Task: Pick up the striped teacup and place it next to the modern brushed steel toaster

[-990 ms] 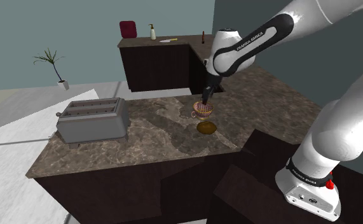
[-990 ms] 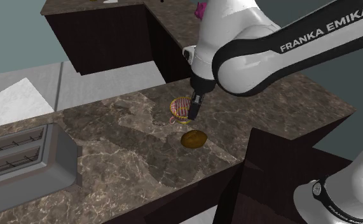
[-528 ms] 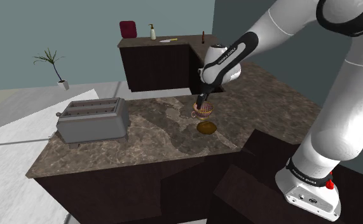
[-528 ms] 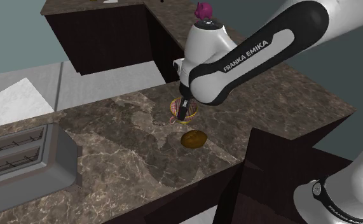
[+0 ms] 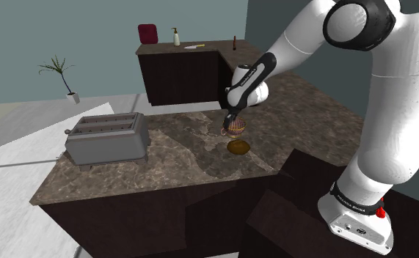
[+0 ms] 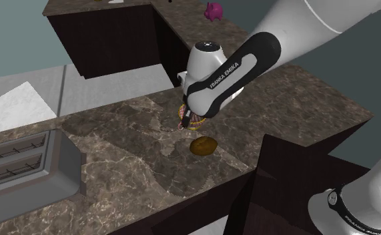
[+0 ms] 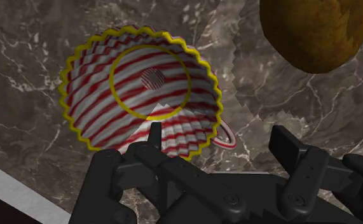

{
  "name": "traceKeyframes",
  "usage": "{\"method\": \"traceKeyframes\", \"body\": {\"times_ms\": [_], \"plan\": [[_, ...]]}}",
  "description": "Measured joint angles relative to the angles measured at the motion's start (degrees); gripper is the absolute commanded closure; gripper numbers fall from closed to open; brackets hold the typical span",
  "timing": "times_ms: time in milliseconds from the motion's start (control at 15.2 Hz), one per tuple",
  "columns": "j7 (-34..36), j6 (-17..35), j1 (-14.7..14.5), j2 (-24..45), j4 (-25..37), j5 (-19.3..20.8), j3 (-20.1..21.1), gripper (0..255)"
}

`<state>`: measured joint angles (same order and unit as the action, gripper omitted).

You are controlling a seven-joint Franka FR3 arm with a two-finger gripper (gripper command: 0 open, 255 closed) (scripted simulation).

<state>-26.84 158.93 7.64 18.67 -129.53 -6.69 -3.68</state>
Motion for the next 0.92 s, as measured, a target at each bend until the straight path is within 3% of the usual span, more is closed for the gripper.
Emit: {"method": "traceKeyframes", "body": {"times_ms": [330,726,792,924], "plan": [[-0.4,2.5,0.3,4.3,1.7,-0.7,0.6,0],[-0.5,3.0,0.4,4.8,1.9,-0.8,0.7,0],[-0.5,3.0,0.4,4.8,1.9,-0.8,0.7,255],[-0.5,3.0,0.4,4.8,1.9,-0.8,0.7,255]]}}
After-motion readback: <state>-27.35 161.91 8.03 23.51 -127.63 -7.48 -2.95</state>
